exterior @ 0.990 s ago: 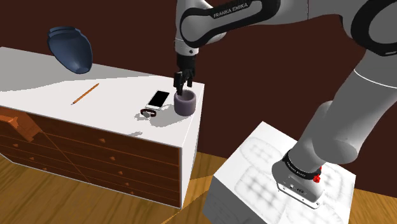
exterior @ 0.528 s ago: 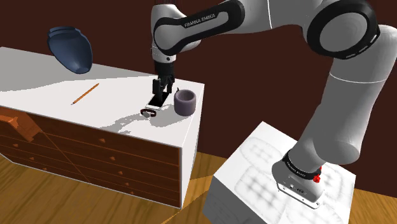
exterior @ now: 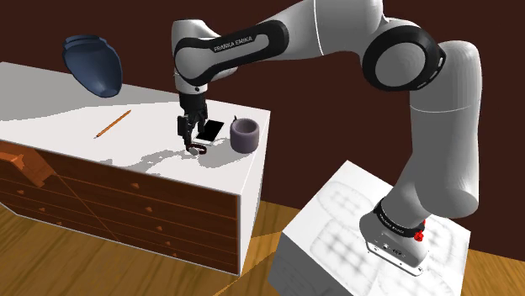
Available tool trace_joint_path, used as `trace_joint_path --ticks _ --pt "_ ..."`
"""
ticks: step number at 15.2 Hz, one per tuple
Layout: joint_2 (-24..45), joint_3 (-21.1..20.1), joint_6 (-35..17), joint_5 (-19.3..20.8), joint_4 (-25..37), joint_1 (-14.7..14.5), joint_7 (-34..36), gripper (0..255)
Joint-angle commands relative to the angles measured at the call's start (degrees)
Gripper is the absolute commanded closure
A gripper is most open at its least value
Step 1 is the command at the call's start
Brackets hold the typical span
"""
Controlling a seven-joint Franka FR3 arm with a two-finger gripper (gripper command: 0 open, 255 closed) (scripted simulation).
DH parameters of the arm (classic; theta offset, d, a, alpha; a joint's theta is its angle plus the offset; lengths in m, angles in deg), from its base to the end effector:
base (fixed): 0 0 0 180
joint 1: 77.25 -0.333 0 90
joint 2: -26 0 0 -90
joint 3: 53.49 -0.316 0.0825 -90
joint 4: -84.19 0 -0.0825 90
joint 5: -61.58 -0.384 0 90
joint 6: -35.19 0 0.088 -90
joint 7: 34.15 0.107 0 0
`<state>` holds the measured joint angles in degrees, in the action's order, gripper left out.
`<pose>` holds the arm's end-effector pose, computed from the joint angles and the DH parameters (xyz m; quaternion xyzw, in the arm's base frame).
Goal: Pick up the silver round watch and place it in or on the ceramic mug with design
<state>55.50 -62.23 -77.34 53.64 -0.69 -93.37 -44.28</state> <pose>0.6346 0.2852 0.3788 -0.9591 -0.2640 0.0265 0.0984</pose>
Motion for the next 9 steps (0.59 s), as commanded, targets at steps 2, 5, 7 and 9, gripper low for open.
trace_joint_path --ticks 2,5,7,9 --pt "1.0 -0.1 -1.8 0.0 -0.8 -0.2 -0.2 0" --pt "1.9 -0.1 -4.1 0.0 -2.2 -0.5 -0.2 0" --pt "1.9 -0.1 -4.1 0.0 -2.2 -0.5 -0.2 0" --pt "1.9 -0.1 -4.1 0.0 -2.2 -0.5 -0.2 0"
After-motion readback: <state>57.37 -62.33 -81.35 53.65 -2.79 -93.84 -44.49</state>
